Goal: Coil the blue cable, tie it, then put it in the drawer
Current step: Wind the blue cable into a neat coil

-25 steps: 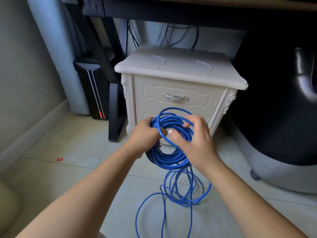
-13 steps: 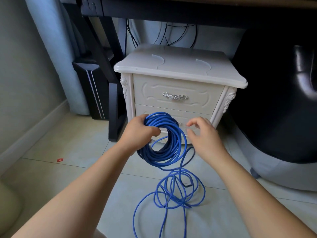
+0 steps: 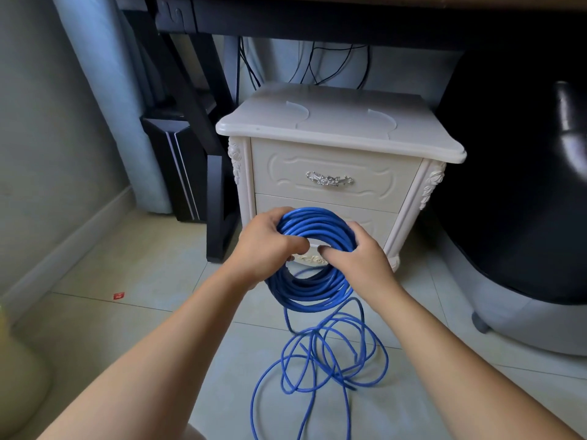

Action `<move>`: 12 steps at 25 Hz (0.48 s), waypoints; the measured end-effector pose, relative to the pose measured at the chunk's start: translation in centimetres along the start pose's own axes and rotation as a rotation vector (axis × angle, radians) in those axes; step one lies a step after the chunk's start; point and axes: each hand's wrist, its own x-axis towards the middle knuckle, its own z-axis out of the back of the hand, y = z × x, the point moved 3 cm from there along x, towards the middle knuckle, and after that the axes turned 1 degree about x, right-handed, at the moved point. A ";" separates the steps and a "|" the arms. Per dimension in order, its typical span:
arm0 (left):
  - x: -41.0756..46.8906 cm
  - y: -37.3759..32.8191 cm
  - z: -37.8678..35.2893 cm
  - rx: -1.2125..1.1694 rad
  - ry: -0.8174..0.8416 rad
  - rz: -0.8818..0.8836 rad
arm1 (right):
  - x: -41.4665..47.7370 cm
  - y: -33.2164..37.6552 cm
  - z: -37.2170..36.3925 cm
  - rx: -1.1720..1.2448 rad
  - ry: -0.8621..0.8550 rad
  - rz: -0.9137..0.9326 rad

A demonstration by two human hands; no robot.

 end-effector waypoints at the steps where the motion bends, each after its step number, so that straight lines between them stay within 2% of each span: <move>1: 0.0 0.0 0.0 -0.043 -0.035 0.006 | 0.0 -0.2 -0.1 0.061 0.004 -0.035; 6: 0.0 0.2 0.0 -0.279 -0.149 0.082 | -0.6 -0.9 -0.5 0.417 0.081 -0.153; 8: -0.1 0.3 -0.2 -0.345 -0.186 0.109 | -0.9 -1.0 -1.0 0.508 0.036 -0.164; 10: 0.0 0.2 -0.1 -0.369 -0.232 0.102 | -0.9 -1.3 -1.3 0.318 -0.074 -0.138; 12: 0.2 0.3 0.4 -0.381 -0.285 0.102 | -1.3 -1.4 -1.7 0.202 -0.058 -0.177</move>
